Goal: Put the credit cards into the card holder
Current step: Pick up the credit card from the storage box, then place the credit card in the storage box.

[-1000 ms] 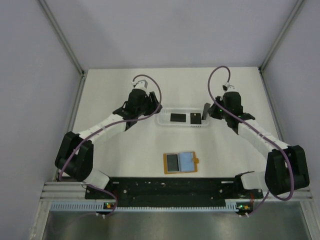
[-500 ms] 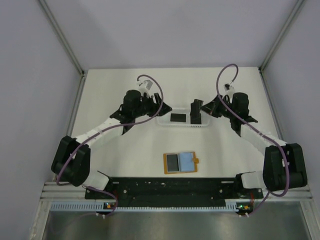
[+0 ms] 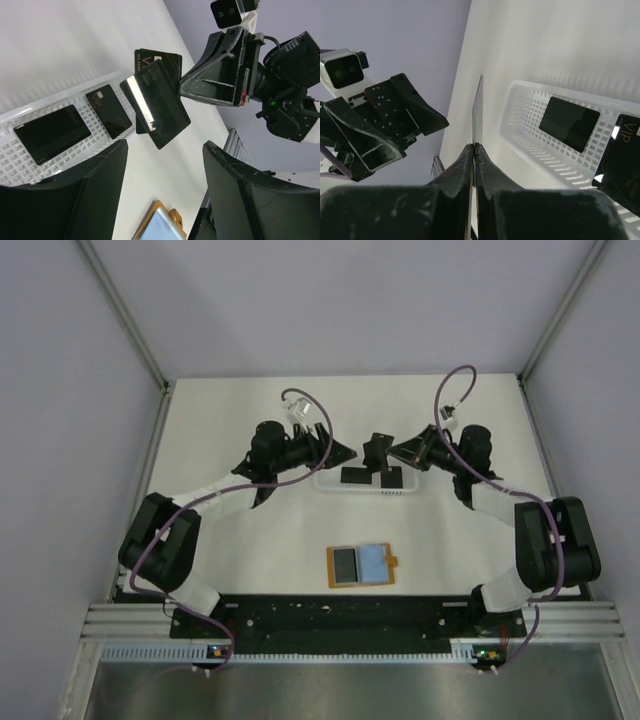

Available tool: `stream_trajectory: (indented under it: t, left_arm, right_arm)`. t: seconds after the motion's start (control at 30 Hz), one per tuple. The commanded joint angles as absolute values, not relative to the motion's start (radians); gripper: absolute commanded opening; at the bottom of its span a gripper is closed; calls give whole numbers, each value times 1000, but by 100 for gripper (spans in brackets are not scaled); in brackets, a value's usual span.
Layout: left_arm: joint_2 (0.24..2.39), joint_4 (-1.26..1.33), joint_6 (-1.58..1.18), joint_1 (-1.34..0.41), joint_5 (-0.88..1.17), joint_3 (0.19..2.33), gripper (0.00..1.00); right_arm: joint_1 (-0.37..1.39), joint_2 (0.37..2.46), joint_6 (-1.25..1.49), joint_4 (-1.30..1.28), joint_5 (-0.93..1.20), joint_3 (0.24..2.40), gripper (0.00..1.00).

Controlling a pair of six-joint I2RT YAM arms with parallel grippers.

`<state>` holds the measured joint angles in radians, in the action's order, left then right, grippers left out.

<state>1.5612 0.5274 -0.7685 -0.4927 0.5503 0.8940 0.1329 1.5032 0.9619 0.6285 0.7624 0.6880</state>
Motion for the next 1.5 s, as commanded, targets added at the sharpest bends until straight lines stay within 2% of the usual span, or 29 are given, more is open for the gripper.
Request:
stream_trajectory:
  t: [0.0, 0.63, 1.13, 1.47]
  left_arm:
    - [1615, 621, -779, -489, 561, 925, 68]
    - [1683, 810, -903, -508, 566, 836, 68]
    - [1724, 956, -1020, -566, 542, 796, 68]
    - [1789, 1022, -1075, -569, 529, 834, 62]
  right_arm:
    - [123, 1540, 999, 698, 750, 715, 0]
    - [124, 1736, 1330, 1193, 735, 618, 0]
    - [124, 1752, 1408, 1308, 739, 594, 0]
    - [124, 1792, 1473, 1416, 755, 581, 0]
